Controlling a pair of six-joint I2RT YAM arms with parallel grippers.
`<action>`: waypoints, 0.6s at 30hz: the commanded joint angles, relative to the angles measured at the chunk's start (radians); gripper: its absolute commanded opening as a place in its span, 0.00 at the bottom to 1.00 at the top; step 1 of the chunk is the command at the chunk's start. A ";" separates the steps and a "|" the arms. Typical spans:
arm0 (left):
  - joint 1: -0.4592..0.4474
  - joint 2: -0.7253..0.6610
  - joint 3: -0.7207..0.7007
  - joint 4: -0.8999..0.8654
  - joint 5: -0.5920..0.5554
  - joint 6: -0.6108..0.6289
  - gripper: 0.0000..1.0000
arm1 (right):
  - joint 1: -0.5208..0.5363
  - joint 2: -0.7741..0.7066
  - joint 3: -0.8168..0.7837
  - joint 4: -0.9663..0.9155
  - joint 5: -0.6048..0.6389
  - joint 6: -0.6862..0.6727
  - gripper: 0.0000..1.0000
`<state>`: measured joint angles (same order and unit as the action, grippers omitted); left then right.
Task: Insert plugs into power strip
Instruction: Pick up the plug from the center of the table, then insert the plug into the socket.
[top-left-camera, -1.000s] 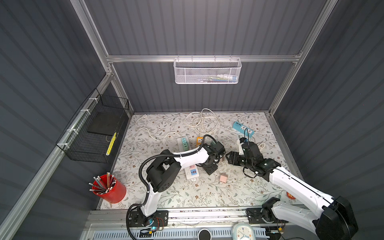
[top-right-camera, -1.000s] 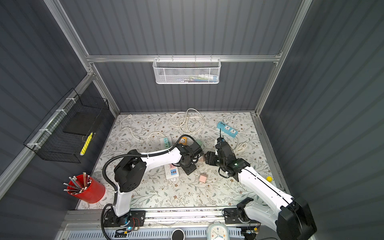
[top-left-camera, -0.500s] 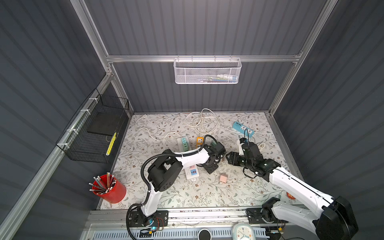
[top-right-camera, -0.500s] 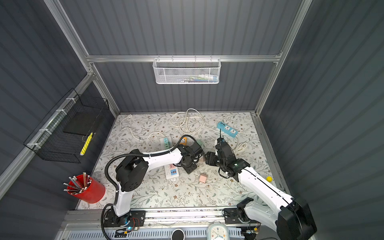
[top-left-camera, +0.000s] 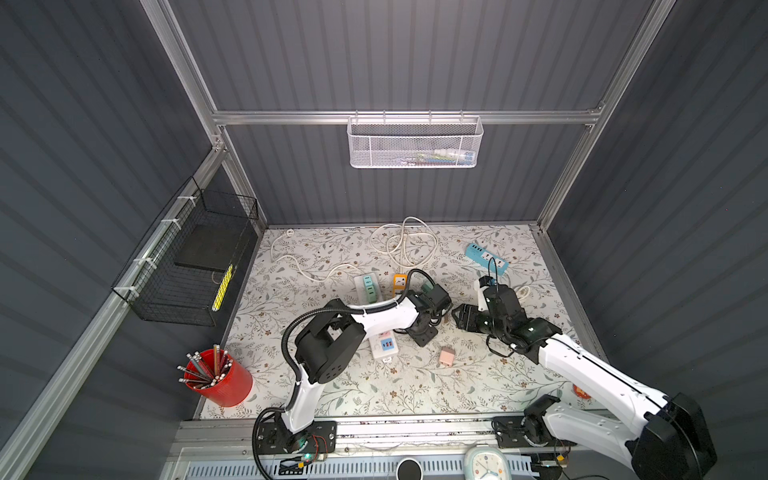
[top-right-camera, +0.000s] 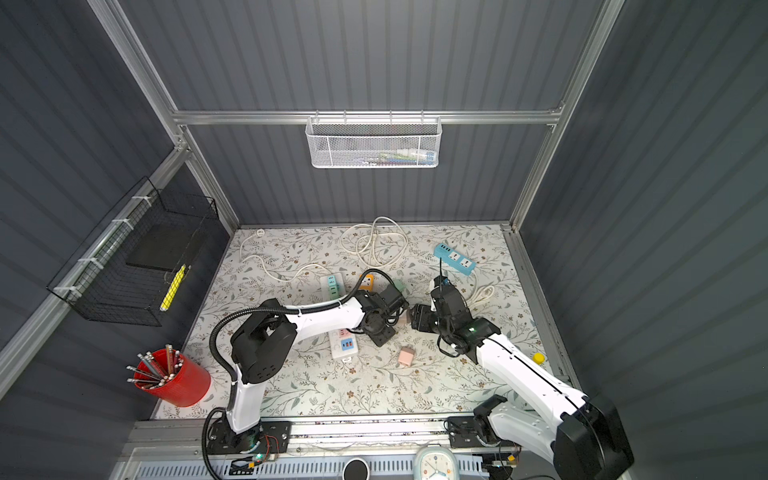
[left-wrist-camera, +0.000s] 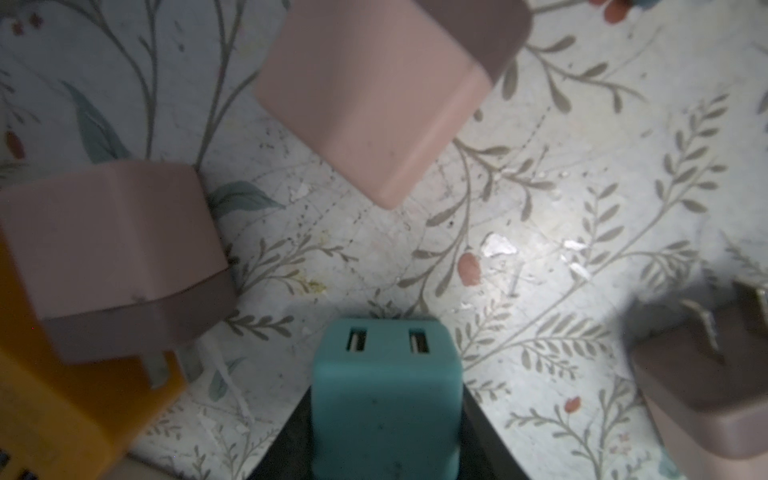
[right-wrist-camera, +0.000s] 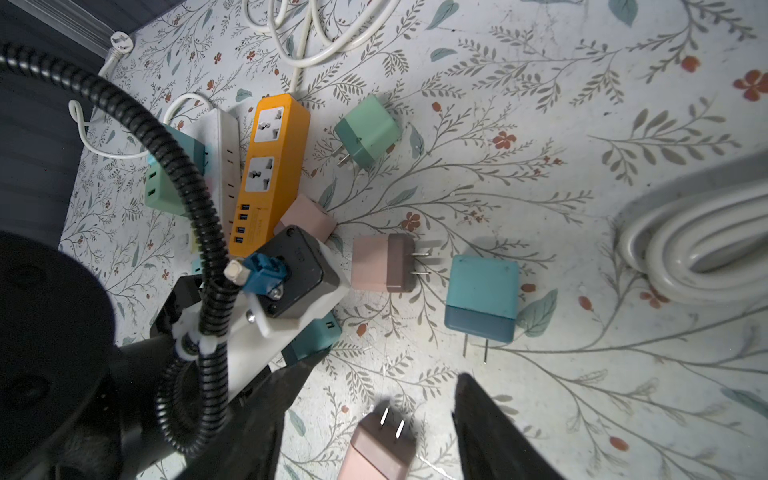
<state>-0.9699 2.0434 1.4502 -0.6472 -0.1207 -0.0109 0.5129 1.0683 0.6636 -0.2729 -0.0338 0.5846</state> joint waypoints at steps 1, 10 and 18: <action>-0.007 -0.042 -0.083 0.026 0.002 -0.003 0.40 | -0.004 -0.019 0.007 -0.033 0.006 -0.011 0.65; -0.008 -0.403 -0.480 0.605 0.036 -0.049 0.33 | -0.004 -0.020 0.067 -0.083 -0.084 -0.029 0.64; -0.007 -0.506 -0.675 0.913 0.077 -0.006 0.25 | 0.018 0.015 0.123 -0.085 -0.202 -0.037 0.61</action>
<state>-0.9730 1.5604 0.8227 0.0895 -0.0811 -0.0353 0.5194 1.0672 0.7589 -0.3450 -0.1780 0.5629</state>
